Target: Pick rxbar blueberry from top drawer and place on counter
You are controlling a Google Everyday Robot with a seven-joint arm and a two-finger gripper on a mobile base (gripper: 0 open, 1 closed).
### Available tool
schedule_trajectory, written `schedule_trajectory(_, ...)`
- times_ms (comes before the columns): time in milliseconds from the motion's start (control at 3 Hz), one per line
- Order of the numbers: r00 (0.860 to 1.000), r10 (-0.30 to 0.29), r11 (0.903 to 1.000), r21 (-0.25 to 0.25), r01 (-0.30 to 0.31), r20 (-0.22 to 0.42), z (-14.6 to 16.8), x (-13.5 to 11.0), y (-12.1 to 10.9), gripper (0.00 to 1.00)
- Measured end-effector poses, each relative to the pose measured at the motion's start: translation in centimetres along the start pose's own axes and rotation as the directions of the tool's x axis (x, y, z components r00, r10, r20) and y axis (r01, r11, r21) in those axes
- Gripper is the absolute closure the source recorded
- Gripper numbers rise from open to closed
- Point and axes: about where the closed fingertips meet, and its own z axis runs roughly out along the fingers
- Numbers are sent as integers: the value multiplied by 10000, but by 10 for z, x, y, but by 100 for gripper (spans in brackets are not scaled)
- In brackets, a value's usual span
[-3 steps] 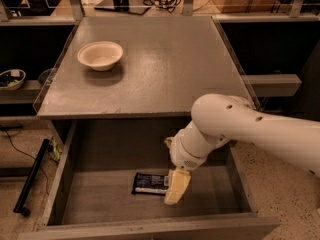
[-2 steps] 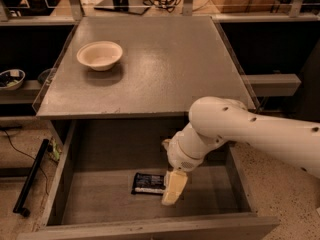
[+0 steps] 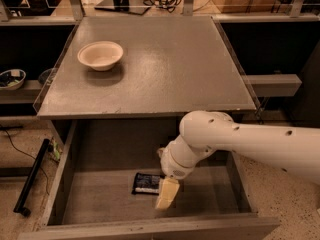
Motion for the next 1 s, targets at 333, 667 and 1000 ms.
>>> schedule_trajectory(333, 10000, 31, 10000, -1, -31, 46, 3, -1, 0, 0)
schedule_trajectory(667, 9991, 243, 9996, -119, -239, 340, 18, -2, -4, 0)
schedule_trajectory(1000, 9991, 242, 9996, -118, -239, 339, 18, -2, -4, 0)
